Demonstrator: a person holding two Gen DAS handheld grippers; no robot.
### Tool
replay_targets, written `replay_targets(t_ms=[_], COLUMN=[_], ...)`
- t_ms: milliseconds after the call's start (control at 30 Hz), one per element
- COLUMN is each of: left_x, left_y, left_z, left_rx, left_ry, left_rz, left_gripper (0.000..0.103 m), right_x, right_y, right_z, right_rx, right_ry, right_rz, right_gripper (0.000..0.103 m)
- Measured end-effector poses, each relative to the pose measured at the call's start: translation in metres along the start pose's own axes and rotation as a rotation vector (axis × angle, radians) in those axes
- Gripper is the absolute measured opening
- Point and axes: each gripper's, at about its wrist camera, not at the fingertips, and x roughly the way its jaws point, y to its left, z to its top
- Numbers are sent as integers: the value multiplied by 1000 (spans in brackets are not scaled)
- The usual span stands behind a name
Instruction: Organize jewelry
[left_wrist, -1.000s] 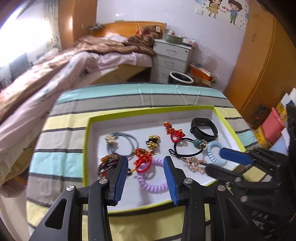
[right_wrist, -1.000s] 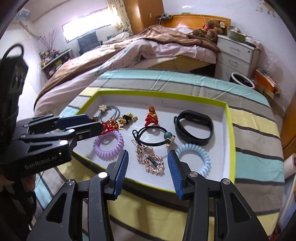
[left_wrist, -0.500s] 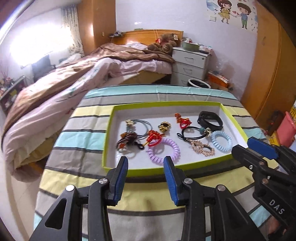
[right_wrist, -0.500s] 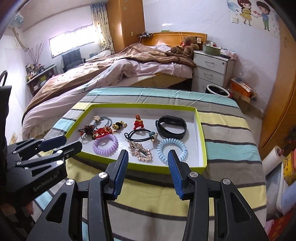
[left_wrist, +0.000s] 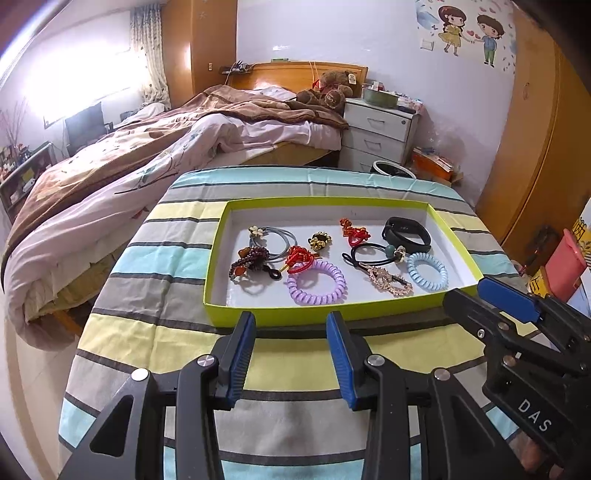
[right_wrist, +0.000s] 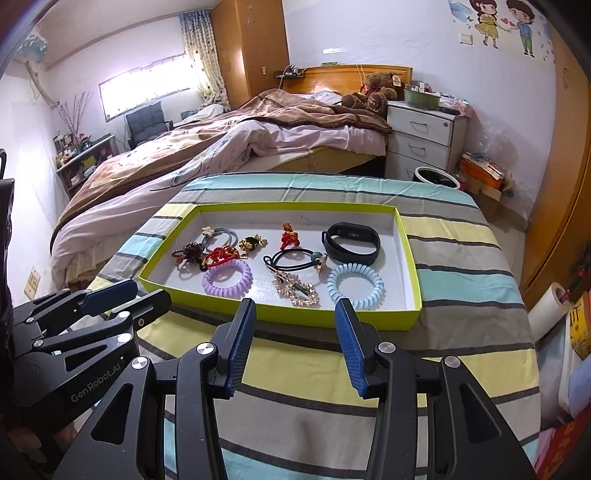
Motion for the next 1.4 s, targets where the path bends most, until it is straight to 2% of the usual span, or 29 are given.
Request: replay_targets(t_ms=[467, 733, 867, 967, 1400], left_x=[-2, -3, -1, -1, -4], left_y=[6, 8, 3, 3, 5], left_z=[-1, -2, -2, -3, -4], left_rx=[-25, -37, -12, -17, -29], left_ry=[5, 9, 19, 18, 13], left_rz=[-1, -27, 22, -1, -6], left_gripper=[40, 40, 40, 40, 40], right_x=[-1, -1, 0, -1, 0], right_y=[1, 3, 3, 3, 2], right_z=[-3, -4, -3, -4, -4], right_rx=[5, 4, 4, 7, 9], right_ry=[0, 3, 4, 4, 6], right_rz=[-2, 0, 1, 2, -4], right_gripper=[45, 45, 45, 45, 45])
